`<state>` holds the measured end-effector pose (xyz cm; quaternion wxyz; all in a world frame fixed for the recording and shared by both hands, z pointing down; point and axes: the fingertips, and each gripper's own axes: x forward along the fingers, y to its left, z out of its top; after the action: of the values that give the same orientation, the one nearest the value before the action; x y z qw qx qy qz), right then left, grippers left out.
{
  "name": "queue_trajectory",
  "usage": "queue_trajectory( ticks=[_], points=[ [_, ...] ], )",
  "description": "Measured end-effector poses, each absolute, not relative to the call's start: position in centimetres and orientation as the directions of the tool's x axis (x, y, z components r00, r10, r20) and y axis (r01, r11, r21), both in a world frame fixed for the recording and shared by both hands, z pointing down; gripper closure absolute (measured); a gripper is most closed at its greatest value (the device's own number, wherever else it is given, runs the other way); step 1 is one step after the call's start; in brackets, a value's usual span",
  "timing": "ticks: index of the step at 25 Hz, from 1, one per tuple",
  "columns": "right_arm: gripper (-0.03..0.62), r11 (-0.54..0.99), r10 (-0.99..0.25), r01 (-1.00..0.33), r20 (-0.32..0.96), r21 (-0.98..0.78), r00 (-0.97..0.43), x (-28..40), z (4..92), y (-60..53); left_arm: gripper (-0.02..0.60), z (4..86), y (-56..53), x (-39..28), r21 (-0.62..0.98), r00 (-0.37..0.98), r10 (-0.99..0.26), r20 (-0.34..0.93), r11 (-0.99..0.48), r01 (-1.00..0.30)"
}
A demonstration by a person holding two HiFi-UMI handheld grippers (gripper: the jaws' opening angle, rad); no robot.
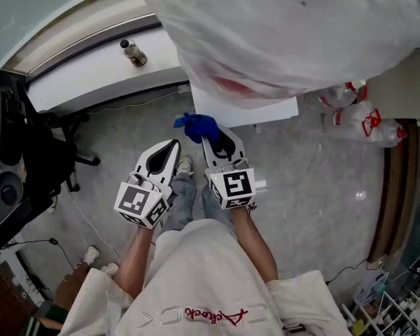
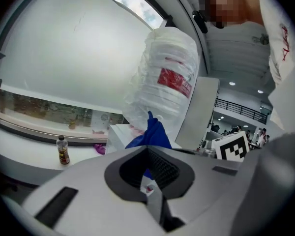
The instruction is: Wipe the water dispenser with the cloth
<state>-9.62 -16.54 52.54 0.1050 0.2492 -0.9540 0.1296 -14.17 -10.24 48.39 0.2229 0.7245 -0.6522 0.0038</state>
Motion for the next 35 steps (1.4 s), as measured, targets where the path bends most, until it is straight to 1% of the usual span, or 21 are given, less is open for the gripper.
queue_trajectory(
  ticks=[4, 9, 17, 26, 35],
  points=[
    [0.503, 0.858, -0.429, -0.491, 0.315, -0.151, -0.847, -11.2, 53.2, -17.3, 0.571, 48.2, -9.3, -15.3, 0.313, 0.111, -0.949, 0.295, -0.014, -0.950],
    [0.502, 0.823, -0.495, -0.560, 0.364, -0.095, -0.789, -9.0, 54.2, -19.9, 0.571, 48.4, -9.5, -14.8, 0.324, 0.122, -0.949, 0.289, -0.023, -0.946],
    [0.502, 0.779, -0.582, -0.627, 0.350, -0.019, -0.734, -2.8, 54.0, -24.0, 0.572, 48.0, -12.2, -11.9, 0.321, 0.188, -0.943, 0.273, -0.095, -0.942],
    [0.502, 0.671, -0.695, -0.742, 0.333, -0.018, -0.637, 5.9, 54.5, -30.3, 0.572, 48.0, -15.3, -8.7, 0.317, 0.239, -0.931, 0.276, -0.147, -0.937],
    [0.502, 0.619, -0.737, -0.785, 0.330, -0.024, -0.590, 9.4, 54.8, -32.7, 0.571, 48.3, -16.6, -7.3, 0.314, 0.262, -0.923, 0.280, -0.170, -0.934]
  ],
)
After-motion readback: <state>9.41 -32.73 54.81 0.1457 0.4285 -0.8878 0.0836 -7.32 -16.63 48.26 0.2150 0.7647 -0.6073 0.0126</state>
